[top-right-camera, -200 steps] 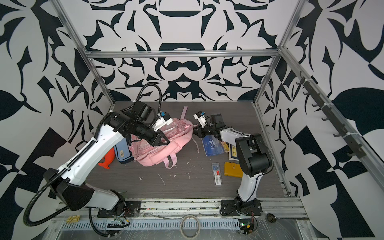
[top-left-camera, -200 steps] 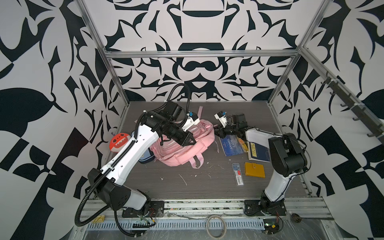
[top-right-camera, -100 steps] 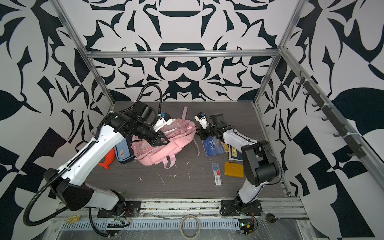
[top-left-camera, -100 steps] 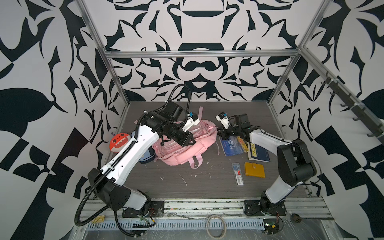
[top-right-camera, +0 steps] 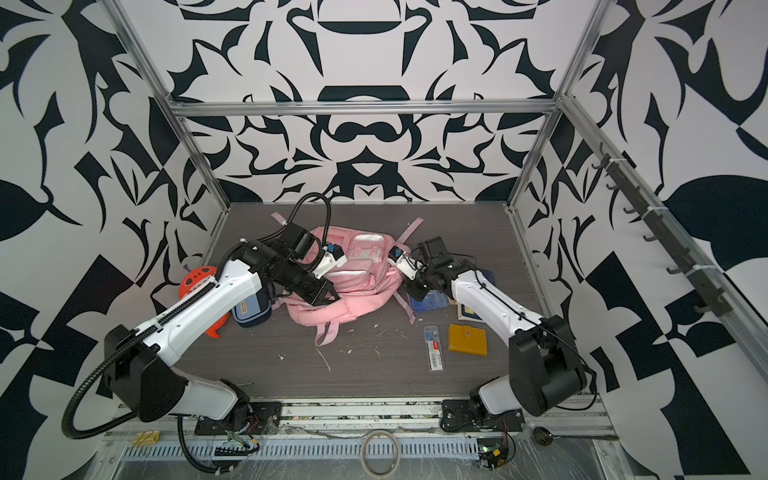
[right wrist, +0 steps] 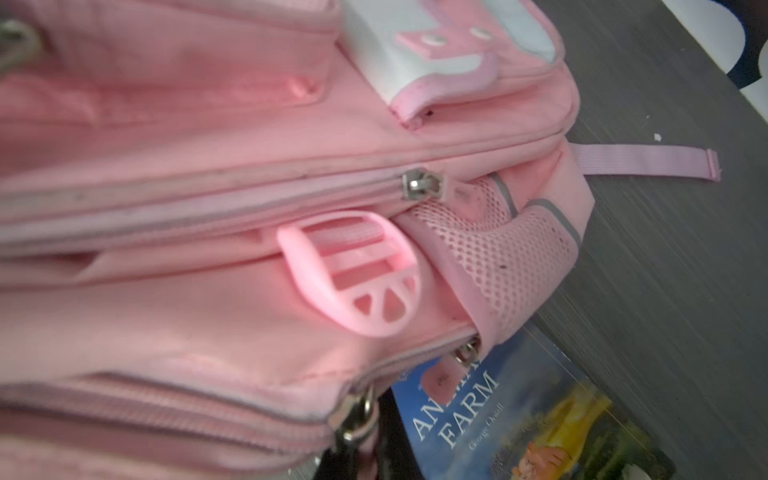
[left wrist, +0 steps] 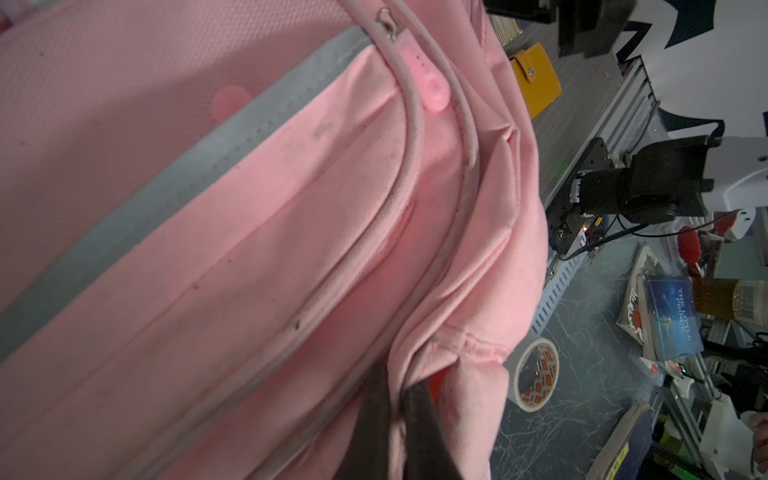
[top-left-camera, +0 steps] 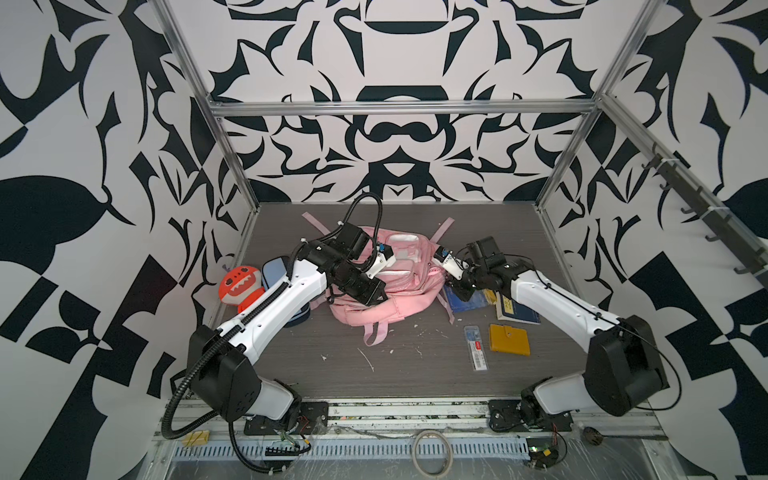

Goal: Pack the student bag

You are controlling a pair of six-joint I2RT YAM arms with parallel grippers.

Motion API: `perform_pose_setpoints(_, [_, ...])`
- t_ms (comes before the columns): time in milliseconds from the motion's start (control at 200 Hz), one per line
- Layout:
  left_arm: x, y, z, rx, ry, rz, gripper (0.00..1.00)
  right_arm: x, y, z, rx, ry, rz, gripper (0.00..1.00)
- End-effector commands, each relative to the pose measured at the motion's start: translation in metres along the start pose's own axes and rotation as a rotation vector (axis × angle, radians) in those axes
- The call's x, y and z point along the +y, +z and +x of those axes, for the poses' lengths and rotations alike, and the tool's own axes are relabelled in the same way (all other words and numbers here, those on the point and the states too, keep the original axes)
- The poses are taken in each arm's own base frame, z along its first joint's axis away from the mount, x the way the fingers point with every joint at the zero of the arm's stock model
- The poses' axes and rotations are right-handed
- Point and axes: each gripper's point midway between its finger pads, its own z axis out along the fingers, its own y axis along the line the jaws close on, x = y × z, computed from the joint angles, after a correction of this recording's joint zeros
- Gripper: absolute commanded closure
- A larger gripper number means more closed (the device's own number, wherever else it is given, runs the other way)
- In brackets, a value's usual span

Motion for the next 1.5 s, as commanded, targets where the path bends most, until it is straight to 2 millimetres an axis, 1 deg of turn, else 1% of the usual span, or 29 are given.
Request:
perform_pose_setpoints(0, [0.002, 0.003, -0.045, -0.168, -0.02, 0.035, 1.0, 0.032, -0.017, -0.002, 0.049, -0.171, -0.049, 1.0])
perform_pose_setpoints(80, [0.003, 0.007, -0.049, -0.192, -0.057, 0.049, 1.0, 0.04, -0.02, -0.002, 0.059, -0.212, -0.049, 0.99])
perform_pose_setpoints(220, [0.003, 0.013, -0.052, -0.232, -0.126, 0.084, 1.0, 0.062, -0.029, -0.019, 0.007, -0.251, -0.074, 0.96])
perform_pose_setpoints(345, [0.005, 0.022, -0.051, -0.248, -0.18, 0.114, 1.0, 0.08, -0.035, -0.033, -0.058, -0.212, -0.127, 0.96])
perform_pose_setpoints(445, [0.006, 0.027, -0.051, -0.263, -0.196, 0.126, 1.0, 0.092, -0.04, -0.044, -0.127, -0.15, -0.175, 0.94])
perform_pose_setpoints(510, [0.005, 0.031, -0.048, -0.258, -0.198, 0.126, 1.0, 0.095, -0.042, -0.055, -0.19, -0.085, -0.196, 0.92])
perform_pose_setpoints(555, [0.005, 0.033, -0.046, -0.25, -0.199, 0.122, 1.0, 0.097, -0.043, -0.062, -0.234, -0.028, -0.211, 0.89])
perform_pose_setpoints(645, [0.006, 0.036, -0.042, -0.247, -0.209, 0.123, 1.0, 0.096, -0.037, -0.07, -0.258, 0.103, -0.234, 0.86])
perform_pose_setpoints(695, [0.005, 0.037, -0.04, -0.253, -0.217, 0.128, 1.0, 0.098, -0.033, -0.072, -0.25, 0.157, -0.244, 0.85])
perform_pose_setpoints(740, [0.005, 0.037, -0.038, -0.26, -0.222, 0.132, 1.0, 0.101, -0.029, -0.068, -0.229, 0.177, -0.247, 0.84])
perform_pose_setpoints(815, [0.006, 0.038, -0.036, -0.258, -0.229, 0.132, 1.0, 0.104, -0.023, -0.054, -0.187, 0.192, -0.23, 0.83])
perform_pose_setpoints(910, [0.006, 0.039, -0.032, -0.257, -0.227, 0.134, 1.0, 0.105, -0.024, -0.039, -0.157, 0.196, -0.215, 0.78])
perform_pose_setpoints(960, [0.005, 0.04, -0.03, -0.253, -0.224, 0.138, 1.0, 0.107, -0.028, -0.032, -0.148, 0.193, -0.212, 0.71])
perform_pose_setpoints(1055, [0.004, 0.043, -0.027, -0.241, -0.216, 0.154, 1.0, 0.111, -0.035, -0.025, -0.154, 0.175, -0.219, 0.54])
perform_pose_setpoints(1145, [0.002, 0.046, -0.022, -0.235, -0.206, 0.173, 1.0, 0.106, -0.041, -0.021, -0.153, 0.185, -0.2, 0.44])
perform_pose_setpoints(1210, [-0.001, 0.047, -0.018, -0.232, -0.198, 0.195, 1.0, 0.096, -0.046, -0.022, -0.16, 0.239, -0.204, 0.41])
perform_pose_setpoints(1280, [-0.003, 0.049, -0.014, -0.224, -0.189, 0.212, 1.0, 0.081, -0.052, -0.022, -0.17, 0.334, -0.226, 0.4])
perform_pose_setpoints(1340, [-0.005, 0.05, -0.012, -0.221, -0.183, 0.23, 1.0, 0.065, -0.055, -0.018, -0.168, 0.42, -0.235, 0.41])
perform_pose_setpoints(1495, [-0.008, 0.052, -0.009, -0.208, -0.165, 0.253, 1.0, 0.028, -0.07, -0.011, -0.2, 0.557, -0.213, 0.42])
